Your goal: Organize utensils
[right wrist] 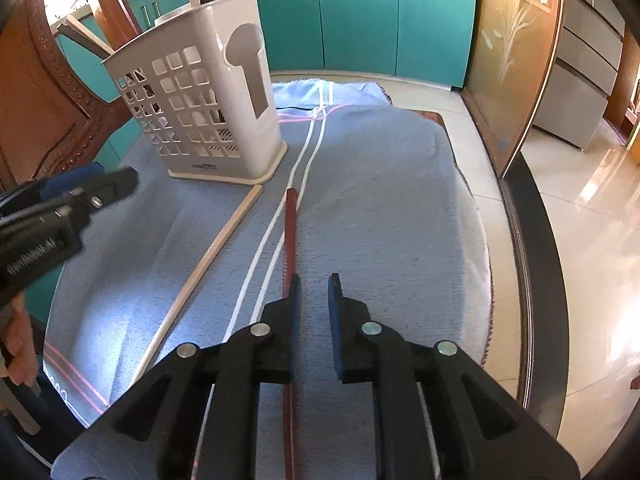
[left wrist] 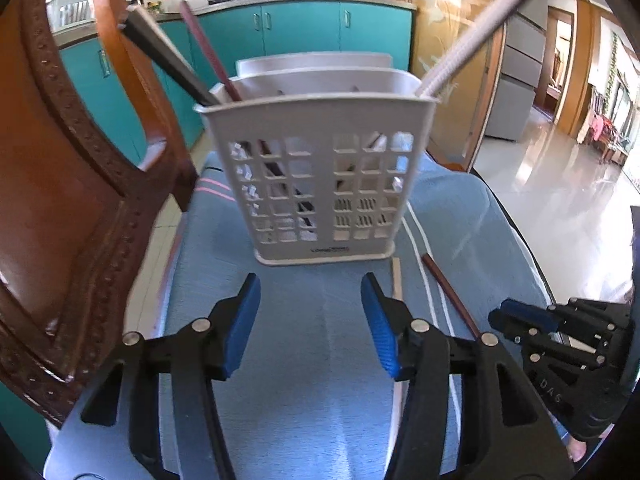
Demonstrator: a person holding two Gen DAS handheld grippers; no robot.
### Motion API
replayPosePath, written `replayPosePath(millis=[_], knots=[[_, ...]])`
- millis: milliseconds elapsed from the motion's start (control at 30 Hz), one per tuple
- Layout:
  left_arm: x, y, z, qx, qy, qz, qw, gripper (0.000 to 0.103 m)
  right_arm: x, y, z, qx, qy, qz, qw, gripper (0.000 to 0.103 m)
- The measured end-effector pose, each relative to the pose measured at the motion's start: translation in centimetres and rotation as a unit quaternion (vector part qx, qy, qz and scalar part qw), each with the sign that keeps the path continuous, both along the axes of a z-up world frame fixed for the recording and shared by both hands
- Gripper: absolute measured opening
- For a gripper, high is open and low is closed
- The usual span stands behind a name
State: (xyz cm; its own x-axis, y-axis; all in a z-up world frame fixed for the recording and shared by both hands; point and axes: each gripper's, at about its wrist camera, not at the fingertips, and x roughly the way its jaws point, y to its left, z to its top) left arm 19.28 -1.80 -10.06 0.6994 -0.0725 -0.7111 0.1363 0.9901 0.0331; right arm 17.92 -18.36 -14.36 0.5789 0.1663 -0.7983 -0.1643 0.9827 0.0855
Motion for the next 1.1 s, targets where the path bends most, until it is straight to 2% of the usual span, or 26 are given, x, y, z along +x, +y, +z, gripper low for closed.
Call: replayPosePath(millis=[233,433,500,567,700,900,1000,1100], knots=[[0.8,-2.7,-3.0,-0.046,0.061,-0.052,0.9958,0.057,-0.6,-0.6,0.3,-0.006,-0.008,-0.004,1.0,0.023],[1.1,-4.1,-5.0,-0.043,0.09,-0.064,0.993,0.057,-0.5,-0.9,0.4,-0.005,-0.006,-0.006,1.0,0.026],[1.1,-4.4,-5.7,-0.032,0.097,-0.064,0.9927,0.047,-0.5,-1.0,0.4,-0.006,-0.006,-0.005,1.0,0.027],[1.1,-4.8,-6.6,-0.014,0.113,-0.06,0.9917,0.028,-0.5,-0.9,0.4,-0.007,-0.007,-0.004,1.0,0.029],[0.7,-5.1,-7.3,0.001,0.115,-0.061,0.9915,0.008,-0.6,-0.8,0.3,-0.008,-0.008,-0.003,1.0,0.029],[-0.7,-3.6,-7.4,0.0,0.123,-0.038,0.9917,0.007,-0.9,-0.1,0.3,-0.018,-0.012,0.001,1.0,0.03],[-0.9,-2.5,-7.5,0.004,0.124,-0.021,0.9921,0.007,-0.8,0.6,0.1,-0.027,-0.009,0.005,1.0,0.037],[-1.1,-1.7,-7.2,0.012,0.117,-0.005,0.993,0.007,-0.3,1.6,-1.0,-0.045,0.006,0.01,0.999,0.041]])
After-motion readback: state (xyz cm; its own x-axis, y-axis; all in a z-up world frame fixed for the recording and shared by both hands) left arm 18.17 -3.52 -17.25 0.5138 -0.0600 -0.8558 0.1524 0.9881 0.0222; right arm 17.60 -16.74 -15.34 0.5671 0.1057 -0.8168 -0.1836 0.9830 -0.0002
